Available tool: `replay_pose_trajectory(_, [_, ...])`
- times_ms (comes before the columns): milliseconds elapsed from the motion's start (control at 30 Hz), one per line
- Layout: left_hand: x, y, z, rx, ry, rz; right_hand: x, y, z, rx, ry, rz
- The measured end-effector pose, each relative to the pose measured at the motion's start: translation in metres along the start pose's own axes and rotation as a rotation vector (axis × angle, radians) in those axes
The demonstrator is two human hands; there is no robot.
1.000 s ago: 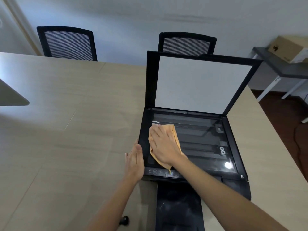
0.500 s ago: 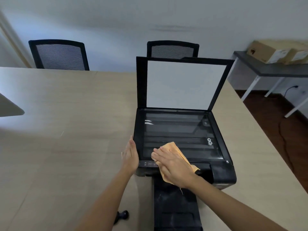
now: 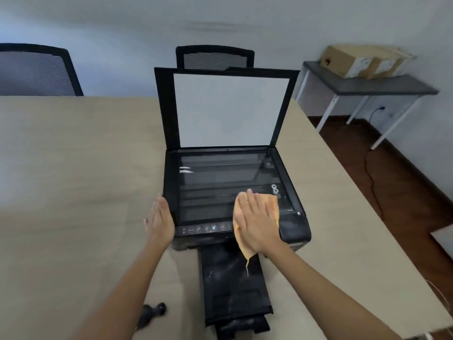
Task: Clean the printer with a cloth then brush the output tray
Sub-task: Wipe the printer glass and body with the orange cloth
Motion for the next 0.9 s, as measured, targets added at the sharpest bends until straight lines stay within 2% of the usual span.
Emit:
replay_pose_trajectory(100, [0.0, 0.001, 0.002, 0.007, -0.006, -0.01, 0.012, -0.018, 0.004, 0.103, -0.074, -0.335])
replay_pose_trajectory(167, [-0.003, -0.004, 0.002, 0.01, -0.015, -0.006, 0.017, -0.002, 0.002, 0.113, -0.113, -0.421])
replay_pose_trajectory(233, [-0.004, -0.006, 0.002, 0.02, -0.015, -0.016, 0.018, 0.031, -0.006, 0.044, -0.121, -0.297])
replay_pose_trajectory(333, [-0.001, -0.002, 0.001, 0.017, -0.021, -0.018, 0.009, 0.075, -0.015, 0.007, -0.115, 0.131])
replay_pose_trajectory(400, [-0.001, 0.0, 0.0, 0.021, -0.021, -0.029, 0.003, 0.069, -0.015, -0.038, -0.1, 0.352])
replay_pose_trajectory(433, [0.0, 0.001, 0.0, 0.02, -0.019, -0.019, 0.001, 0.056, -0.014, -0.067, -0.092, 0.388])
replay_pose_trajectory(467, [0.002, 0.003, 0.0, 0.017, -0.015, -0.009, -0.001, 0.041, -0.012, -0.079, -0.102, 0.348])
replay_pose_trajectory(533, [0.007, 0.005, -0.001, -0.061, 0.05, -0.04, -0.004, 0.011, -0.006, -0.062, -0.191, 0.101])
replay_pose_trajectory(600, [0.009, 0.001, -0.001, -0.243, 0.173, -0.077, -0.004, 0.011, -0.006, -0.042, -0.252, -0.082])
replay_pose_trajectory(633, [0.009, -0.002, -0.001, -0.33, 0.251, -0.063, -0.003, 0.02, -0.01, -0.032, -0.258, -0.114])
replay_pose_trajectory(733, [0.008, -0.007, 0.002, -0.465, 0.432, 0.035, 0.0, 0.061, -0.02, -0.041, -0.225, 0.038])
replay_pose_trajectory(900, [0.018, 0.003, 0.008, -0.498, 0.631, 0.138, 0.002, 0.129, -0.032, -0.03, -0.121, 0.324])
Point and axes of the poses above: each hand's wrist, its own x-axis towards the middle knuckle, its own z-axis out of the back of the hand, y = z × x, the point moved 5 cm from there along x, towards the middle knuckle, and after that the axes turned 4 degrees about x, right-handed, at the moved point
